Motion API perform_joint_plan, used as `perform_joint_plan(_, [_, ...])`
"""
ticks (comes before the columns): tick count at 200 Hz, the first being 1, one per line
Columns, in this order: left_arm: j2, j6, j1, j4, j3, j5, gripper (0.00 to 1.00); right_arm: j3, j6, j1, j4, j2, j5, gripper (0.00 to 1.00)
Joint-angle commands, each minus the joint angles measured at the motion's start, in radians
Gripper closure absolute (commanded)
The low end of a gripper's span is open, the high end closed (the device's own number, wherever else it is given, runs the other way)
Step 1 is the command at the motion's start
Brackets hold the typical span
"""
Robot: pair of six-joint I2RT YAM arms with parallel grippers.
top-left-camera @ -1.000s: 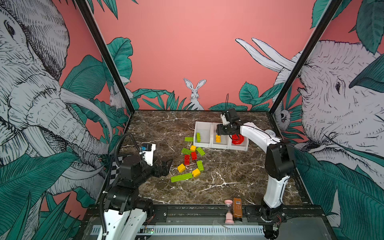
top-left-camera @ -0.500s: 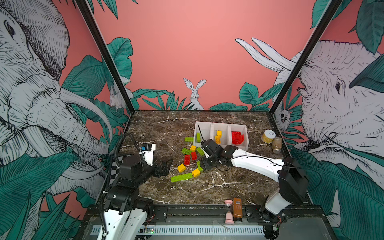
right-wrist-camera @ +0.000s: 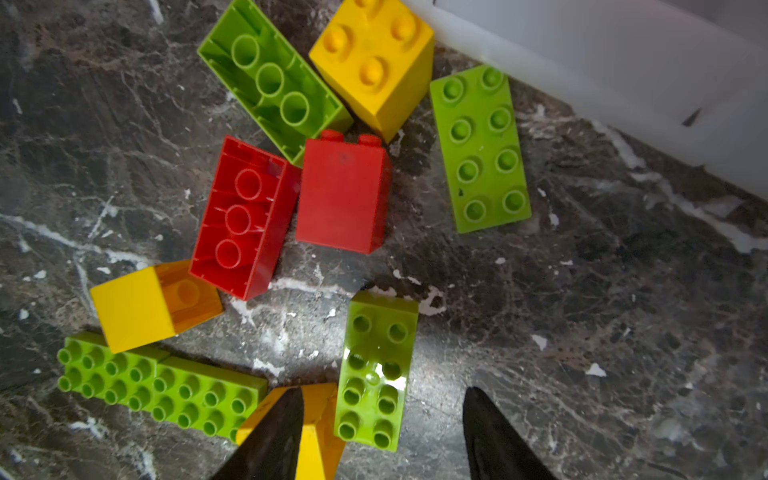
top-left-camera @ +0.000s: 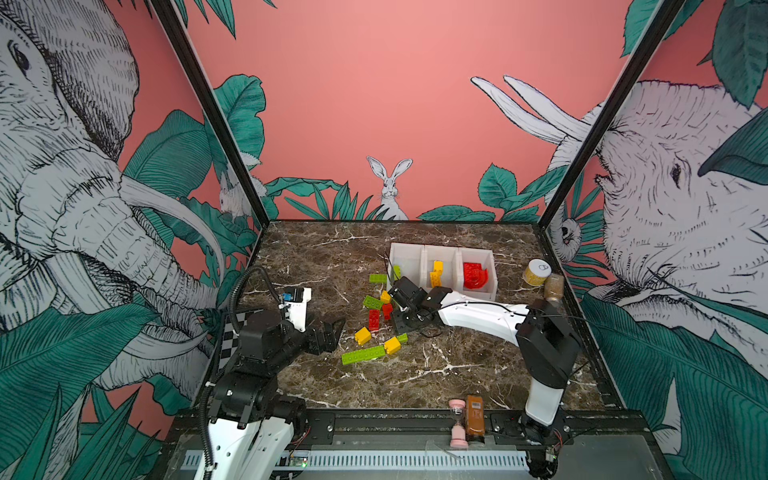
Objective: Sort the legos into containers by color
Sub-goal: 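Move the right gripper back down to a lime-green 2x2 brick, then close the right gripper on the green brick and lift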
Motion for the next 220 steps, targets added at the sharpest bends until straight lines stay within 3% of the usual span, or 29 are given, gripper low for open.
perform_joint_plan(1, [0.0, 0.008, -0.006, 0.016, -0.013, -0.001, 0.01, 0.045, -0.012, 0.0, -0.008, 0.038, 0.03, 0.4])
perform_joint_plan(126, [-0.003, 0.007, -0.005, 0.016, -0.013, -0.005, 0.01, 0.034, -0.019, 0.0, 0.023, 0.113, 0.012, 0.47])
perform_joint_plan(168, [-0.007, 0.006, -0.005, 0.014, -0.013, -0.008, 0.01, 0.028, -0.015, 0.0, 0.036, 0.102, 0.015, 0.59])
perform_joint_plan(220, [0.005, 0.004, -0.006, 0.004, -0.008, -0.017, 0.01, -0.102, -0.007, -0.01, 0.084, 0.002, 0.034, 0.72])
